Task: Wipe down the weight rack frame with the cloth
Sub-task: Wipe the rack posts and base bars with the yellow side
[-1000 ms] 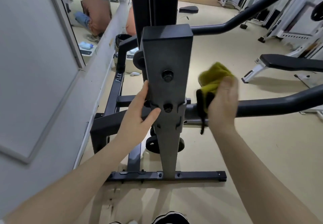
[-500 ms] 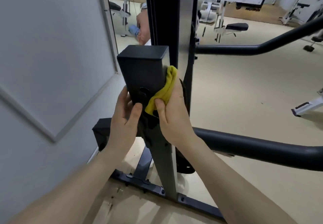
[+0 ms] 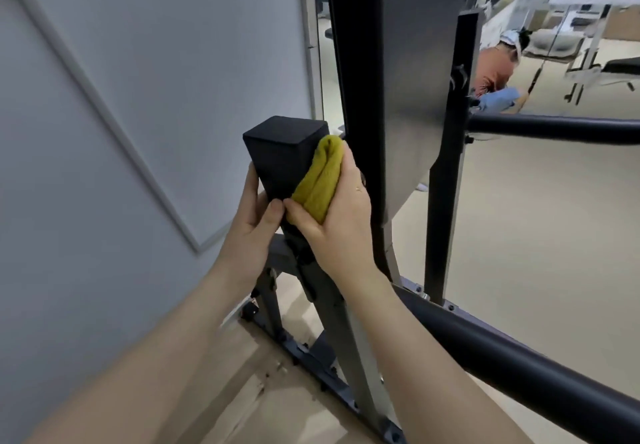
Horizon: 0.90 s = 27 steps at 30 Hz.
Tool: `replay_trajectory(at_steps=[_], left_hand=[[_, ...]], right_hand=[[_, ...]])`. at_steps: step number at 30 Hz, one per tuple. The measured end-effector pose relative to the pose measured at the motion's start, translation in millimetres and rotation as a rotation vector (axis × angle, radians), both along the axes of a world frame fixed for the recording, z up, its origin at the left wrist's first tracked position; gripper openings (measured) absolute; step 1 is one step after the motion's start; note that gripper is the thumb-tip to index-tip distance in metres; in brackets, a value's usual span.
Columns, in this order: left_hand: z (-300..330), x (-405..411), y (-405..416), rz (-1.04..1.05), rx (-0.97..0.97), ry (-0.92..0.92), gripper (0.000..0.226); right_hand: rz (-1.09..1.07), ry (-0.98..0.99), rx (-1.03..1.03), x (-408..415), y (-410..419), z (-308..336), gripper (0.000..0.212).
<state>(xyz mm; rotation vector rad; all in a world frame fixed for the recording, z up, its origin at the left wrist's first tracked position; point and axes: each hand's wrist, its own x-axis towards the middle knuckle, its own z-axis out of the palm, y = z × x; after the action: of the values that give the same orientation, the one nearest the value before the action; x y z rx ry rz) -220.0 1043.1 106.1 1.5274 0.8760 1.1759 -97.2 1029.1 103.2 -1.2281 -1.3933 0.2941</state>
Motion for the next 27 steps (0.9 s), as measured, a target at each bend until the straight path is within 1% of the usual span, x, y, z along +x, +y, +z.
replay_trajectory(at_steps=[1,4,5,7,8,10,12,14,16,18,20,23,25,27], left_hand=[[-0.6,-2.0,0.4,0.001,-0.015,0.008,0.059],[1.3,-6.1,1.4,-0.001,-0.053,0.033,0.062],[2.6,-6.2,1.7,0.002,-0.057,0.045,0.063],[2.9,-5.4,1.4,0.007,-0.061,0.05,0.06],[2.8,-4.9,1.5,0.012,-0.059,0.051,0.057],[3.5,-4.0,0.9,0.024,-0.051,0.065,0.052],[2.9,-4.2,1.3,0.031,-0.052,0.074,0.052],[1.1,-7.7,1.8,0.01,-0.057,0.111,0.056],[-7.1,-16.7,1.9,-0.054,-0.061,0.192,0.058],[-23.0,-30.7,-4.0,-0.069,-0.09,0.296,0.054],[-46.3,-46.5,-16.4,-0.018,-0.139,0.328,0.047],[-93.4,-70.2,-29.1,0.086,-0.239,0.281,0.04],[-122.1,-79.2,-30.6,0.11,-0.322,0.335,0.032],[-142.1,-79.1,-29.9,0.069,-0.401,0.363,0.029]], right_hand=[[-0.064,-0.046,-0.01,-2.5,-5.0,-13.9,0.088],[-0.24,-0.325,-0.031,-6.7,-22.3,-51.7,0.083],[-0.272,-0.376,-0.022,-8.3,-25.2,-56.4,0.083],[-0.322,-0.355,0.005,-13.6,-23.1,-52.3,0.086],[-0.341,-0.324,0.03,-17.1,-20.5,-45.9,0.083],[-0.344,-0.342,0.096,-19.8,-16.9,-41.1,0.064],[-0.289,-0.447,0.14,-13.0,-19.1,-53.8,0.056],[-0.222,-0.589,0.145,-1.8,-28.4,-74.2,0.054],[-0.213,-0.726,0.105,5.2,-44.0,-92.0,0.056],[-0.211,-0.789,0.048,7.3,-63.1,-107.9,0.058],[-0.173,-0.773,0.026,6.4,-84.2,-121.3,0.059],[-0.099,-0.672,0.041,1.3,-105.5,-133.4,0.06],[-0.104,-0.585,0.063,-6.4,-108.1,-130.3,0.051],[-0.162,-0.418,0.112,-15.9,-102.4,-117.3,0.038]])
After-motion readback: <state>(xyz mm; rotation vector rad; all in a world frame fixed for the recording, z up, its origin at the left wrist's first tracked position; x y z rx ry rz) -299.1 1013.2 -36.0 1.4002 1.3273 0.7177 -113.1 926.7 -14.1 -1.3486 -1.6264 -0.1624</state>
